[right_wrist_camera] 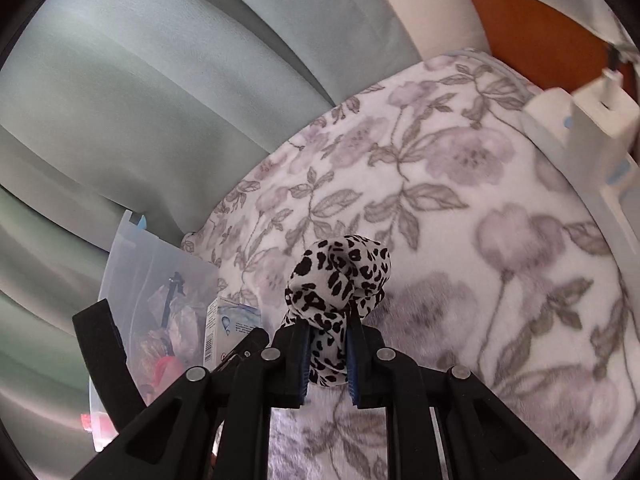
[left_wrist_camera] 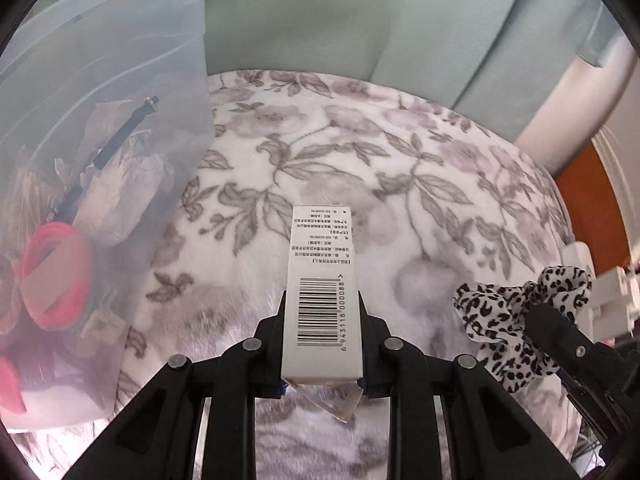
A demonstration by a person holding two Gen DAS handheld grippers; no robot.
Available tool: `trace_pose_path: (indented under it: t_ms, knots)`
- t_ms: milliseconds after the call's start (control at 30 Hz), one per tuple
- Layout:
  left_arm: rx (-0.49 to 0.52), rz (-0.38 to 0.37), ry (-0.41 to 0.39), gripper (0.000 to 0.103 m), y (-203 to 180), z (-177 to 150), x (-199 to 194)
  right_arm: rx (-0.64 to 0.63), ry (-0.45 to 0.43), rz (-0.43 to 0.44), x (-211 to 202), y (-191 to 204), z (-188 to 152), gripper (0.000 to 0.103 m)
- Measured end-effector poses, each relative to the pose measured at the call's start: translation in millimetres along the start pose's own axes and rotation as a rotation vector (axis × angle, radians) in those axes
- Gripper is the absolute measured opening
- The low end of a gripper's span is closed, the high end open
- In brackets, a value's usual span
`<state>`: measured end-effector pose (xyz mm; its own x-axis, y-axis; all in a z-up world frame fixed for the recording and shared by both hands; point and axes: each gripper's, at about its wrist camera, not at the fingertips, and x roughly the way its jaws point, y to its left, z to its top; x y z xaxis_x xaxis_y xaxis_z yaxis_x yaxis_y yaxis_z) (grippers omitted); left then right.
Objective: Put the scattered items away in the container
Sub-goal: 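Close the left tool on the medicine box while the right grips the leopard scrunchie, then lift and carry the medicine box and scrunchie over the box with both tools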
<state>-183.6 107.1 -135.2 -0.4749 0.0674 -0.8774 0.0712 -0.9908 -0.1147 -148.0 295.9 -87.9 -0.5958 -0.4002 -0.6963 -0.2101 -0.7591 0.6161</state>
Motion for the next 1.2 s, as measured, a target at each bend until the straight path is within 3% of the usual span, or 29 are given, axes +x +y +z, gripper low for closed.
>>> trace_pose_path:
  t_ms: [100,300,600,933,1200]
  knots:
    - [0.034,-0.062,0.002,0.026,-10.1,-18.3,-30.7,0.021,-0.006,-0.016,-17.3,-2.9,-13.9,0.016]
    - [0.068,-0.140,-0.052,0.026,-18.2,-25.3,-77.7,0.030,-0.033,-0.031,-52.4,2.9,-25.8,0.016]
    - [0.093,-0.252,-0.151,0.026,0.2,-9.6,-134.3,-0.062,-0.140,-0.009,-96.7,58.2,-26.6,0.016]
    - [0.061,-0.319,-0.267,0.026,35.1,9.9,-191.4,-0.196,-0.240,0.058,-132.5,130.7,-30.0,0.016]
    - [0.033,-0.330,-0.357,0.026,71.1,19.5,-231.8,-0.283,-0.314,0.126,-159.7,183.3,-40.3,0.016]
